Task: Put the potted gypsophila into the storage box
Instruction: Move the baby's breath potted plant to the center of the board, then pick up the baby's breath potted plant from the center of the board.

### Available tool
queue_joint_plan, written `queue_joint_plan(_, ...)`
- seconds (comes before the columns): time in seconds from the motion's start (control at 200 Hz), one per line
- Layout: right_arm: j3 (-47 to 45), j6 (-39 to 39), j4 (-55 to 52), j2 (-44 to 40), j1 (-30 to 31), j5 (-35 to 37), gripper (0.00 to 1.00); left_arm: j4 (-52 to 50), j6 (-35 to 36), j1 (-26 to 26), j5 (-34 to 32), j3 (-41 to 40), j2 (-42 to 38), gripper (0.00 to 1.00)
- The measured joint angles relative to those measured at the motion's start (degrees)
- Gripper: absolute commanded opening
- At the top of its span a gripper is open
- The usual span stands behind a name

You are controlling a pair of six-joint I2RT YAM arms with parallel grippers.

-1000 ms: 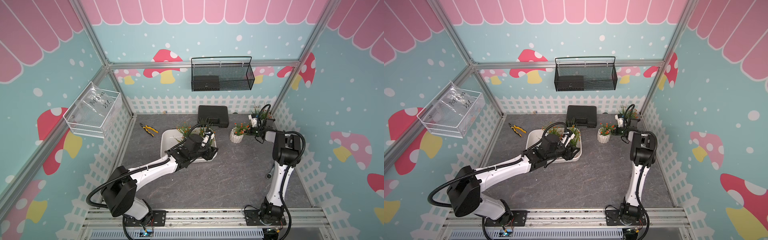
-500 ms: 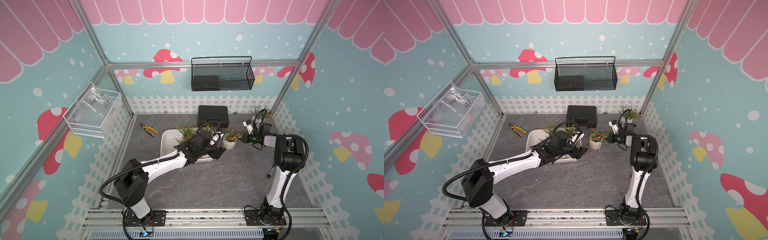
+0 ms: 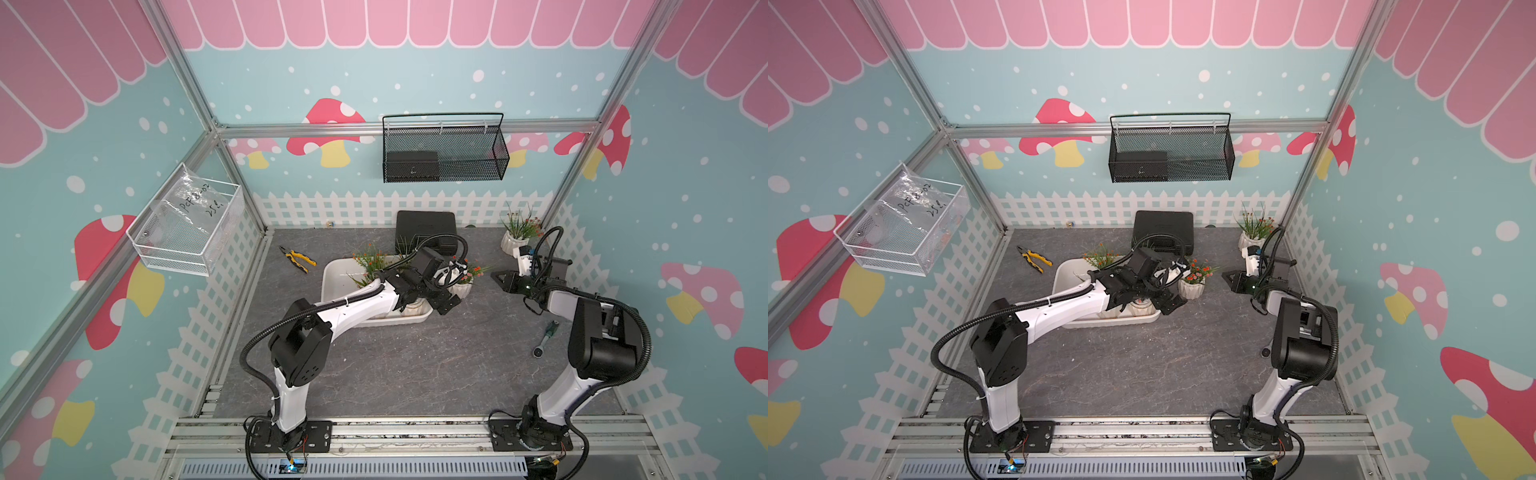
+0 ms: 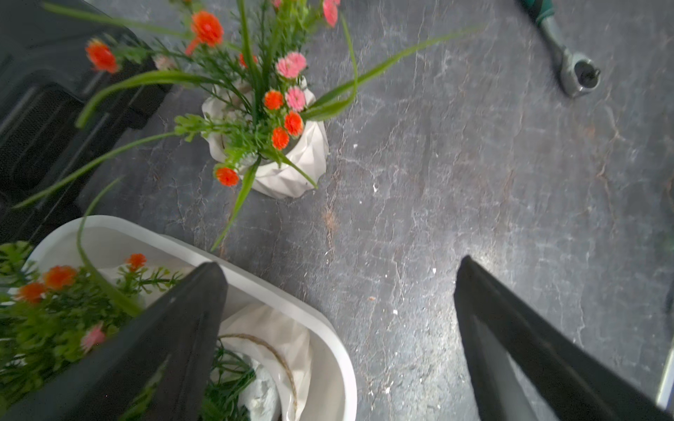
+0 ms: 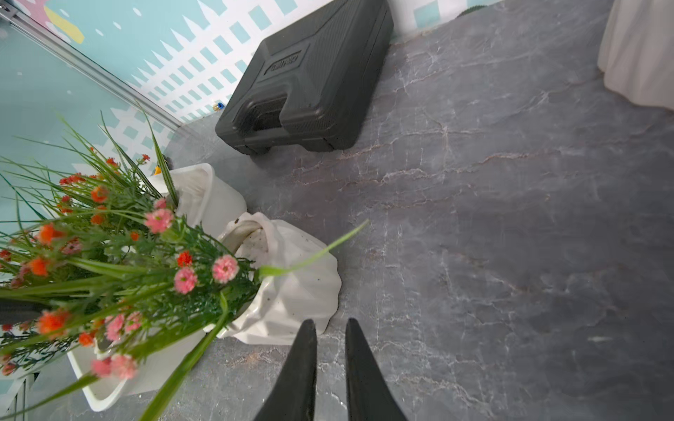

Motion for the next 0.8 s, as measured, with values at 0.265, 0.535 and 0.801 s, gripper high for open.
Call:
queue_joint_plan(0.265, -4.72, 0.79, 1.11, -4.90, -0.02, 0.55, 0.19, -6.73, 7.50, 1.79, 0.59, 9.07, 7.37, 0.99)
queue_joint_plan(0.535, -6.58, 1.46, 2.78, -8.41, -0.07, 0.52, 0.19, -10.95, 11.82, 2.36, 0.52, 19.52, 15.19, 0.99)
queue_joint_plan(0.801, -8.22, 2.93, 3.58, -10.78, -0.07, 1.05, 0.20, -12.57, 13.90, 4.02, 1.29, 25.00, 19.28, 0.99)
